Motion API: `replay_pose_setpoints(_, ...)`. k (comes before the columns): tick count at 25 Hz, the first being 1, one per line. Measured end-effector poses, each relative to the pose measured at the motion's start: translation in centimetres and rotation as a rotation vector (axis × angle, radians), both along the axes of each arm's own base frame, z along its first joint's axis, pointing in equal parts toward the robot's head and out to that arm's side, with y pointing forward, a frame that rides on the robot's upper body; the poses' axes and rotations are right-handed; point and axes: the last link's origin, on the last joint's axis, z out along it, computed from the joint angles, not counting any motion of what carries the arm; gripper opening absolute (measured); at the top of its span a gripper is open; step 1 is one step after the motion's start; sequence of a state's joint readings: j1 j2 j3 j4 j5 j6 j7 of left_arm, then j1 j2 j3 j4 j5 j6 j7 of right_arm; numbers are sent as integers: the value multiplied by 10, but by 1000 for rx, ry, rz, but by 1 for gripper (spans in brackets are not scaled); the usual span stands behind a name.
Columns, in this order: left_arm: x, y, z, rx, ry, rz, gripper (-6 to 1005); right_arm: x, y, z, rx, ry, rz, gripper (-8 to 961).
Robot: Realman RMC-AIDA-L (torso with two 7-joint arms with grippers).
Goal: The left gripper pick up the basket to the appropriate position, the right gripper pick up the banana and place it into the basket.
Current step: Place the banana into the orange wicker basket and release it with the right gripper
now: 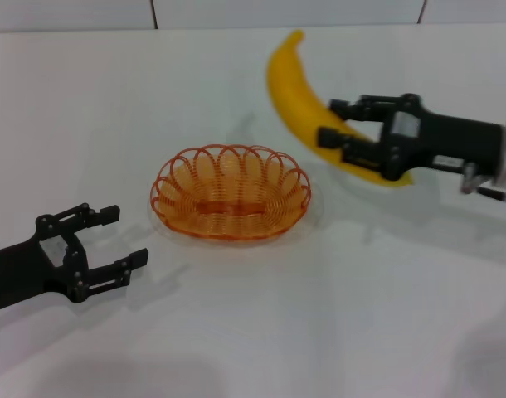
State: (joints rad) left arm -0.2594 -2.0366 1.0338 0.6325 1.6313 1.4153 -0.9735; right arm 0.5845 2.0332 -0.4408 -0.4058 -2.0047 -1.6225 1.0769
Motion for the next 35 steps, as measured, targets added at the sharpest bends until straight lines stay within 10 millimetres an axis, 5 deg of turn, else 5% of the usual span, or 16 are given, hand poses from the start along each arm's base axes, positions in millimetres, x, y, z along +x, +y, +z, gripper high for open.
replay_pose_setpoints(9, -2, -2, 1, 7, -21, 20, 782, -39, 10, -67, -87, -116, 167, 447)
replay_pose_setpoints(15, 0, 0, 1, 8, -21, 15, 782, -49, 20, -90, -69, -192, 163, 455)
replay_pose_setpoints(28, -1, -1, 1, 7, -22, 20, 783, -49, 22, -88, -73, -162, 111, 575)
replay_pose_setpoints(35, -3, -1, 2, 16, -21, 25, 783, -39, 11, -54, -126, -101, 169, 776)
